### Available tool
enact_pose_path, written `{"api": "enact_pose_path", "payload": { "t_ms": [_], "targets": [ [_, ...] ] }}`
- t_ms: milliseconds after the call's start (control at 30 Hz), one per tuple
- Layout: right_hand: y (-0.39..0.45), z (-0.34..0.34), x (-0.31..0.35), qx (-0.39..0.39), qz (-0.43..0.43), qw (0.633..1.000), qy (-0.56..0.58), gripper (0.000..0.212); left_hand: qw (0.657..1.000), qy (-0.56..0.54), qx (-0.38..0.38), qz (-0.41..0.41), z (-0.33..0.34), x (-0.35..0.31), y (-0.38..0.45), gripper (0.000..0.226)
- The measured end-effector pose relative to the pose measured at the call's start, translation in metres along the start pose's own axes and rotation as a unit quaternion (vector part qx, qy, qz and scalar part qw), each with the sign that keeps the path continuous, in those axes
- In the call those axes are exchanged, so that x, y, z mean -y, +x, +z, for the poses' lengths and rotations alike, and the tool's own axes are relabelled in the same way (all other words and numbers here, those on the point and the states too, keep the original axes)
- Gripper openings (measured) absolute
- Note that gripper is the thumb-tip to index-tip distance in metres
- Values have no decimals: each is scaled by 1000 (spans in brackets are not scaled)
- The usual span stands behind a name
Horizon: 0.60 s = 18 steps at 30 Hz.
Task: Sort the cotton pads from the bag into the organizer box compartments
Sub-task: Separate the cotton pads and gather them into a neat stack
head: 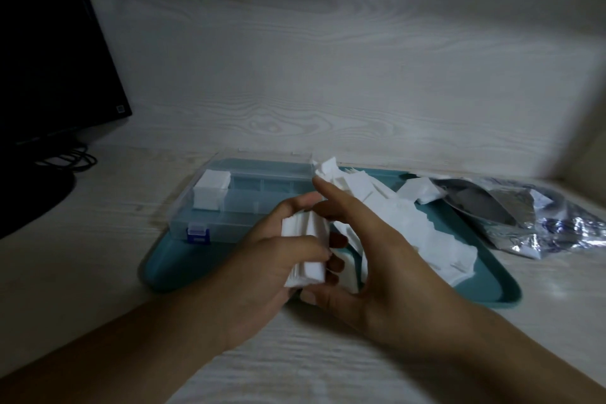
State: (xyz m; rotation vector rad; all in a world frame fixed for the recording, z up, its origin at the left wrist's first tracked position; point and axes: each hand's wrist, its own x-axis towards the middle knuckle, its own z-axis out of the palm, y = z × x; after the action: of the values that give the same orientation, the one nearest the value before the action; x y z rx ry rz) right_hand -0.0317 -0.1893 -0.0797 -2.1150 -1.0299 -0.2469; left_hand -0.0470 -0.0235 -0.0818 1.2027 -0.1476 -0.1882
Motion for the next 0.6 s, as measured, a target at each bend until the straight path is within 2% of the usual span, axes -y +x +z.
{"api": "enact_pose_path", "payload": {
  "t_ms": [200, 367, 467, 600],
  "targets": [
    [3, -7, 0, -4, -7, 998, 59, 67, 1000, 4, -22, 23, 0, -5, -1, 68],
    [7, -6, 2, -10, -13, 999, 30, 65, 999, 0, -26, 35, 5, -5, -4, 64],
    [7, -6, 2, -17, -1, 999, 35, 59, 999, -7, -23, 24, 5, -7, -5, 57],
    [7, -6, 2, -15, 12, 999, 44, 61, 999, 0, -30, 21, 5, -7, -5, 52]
  ]
}}
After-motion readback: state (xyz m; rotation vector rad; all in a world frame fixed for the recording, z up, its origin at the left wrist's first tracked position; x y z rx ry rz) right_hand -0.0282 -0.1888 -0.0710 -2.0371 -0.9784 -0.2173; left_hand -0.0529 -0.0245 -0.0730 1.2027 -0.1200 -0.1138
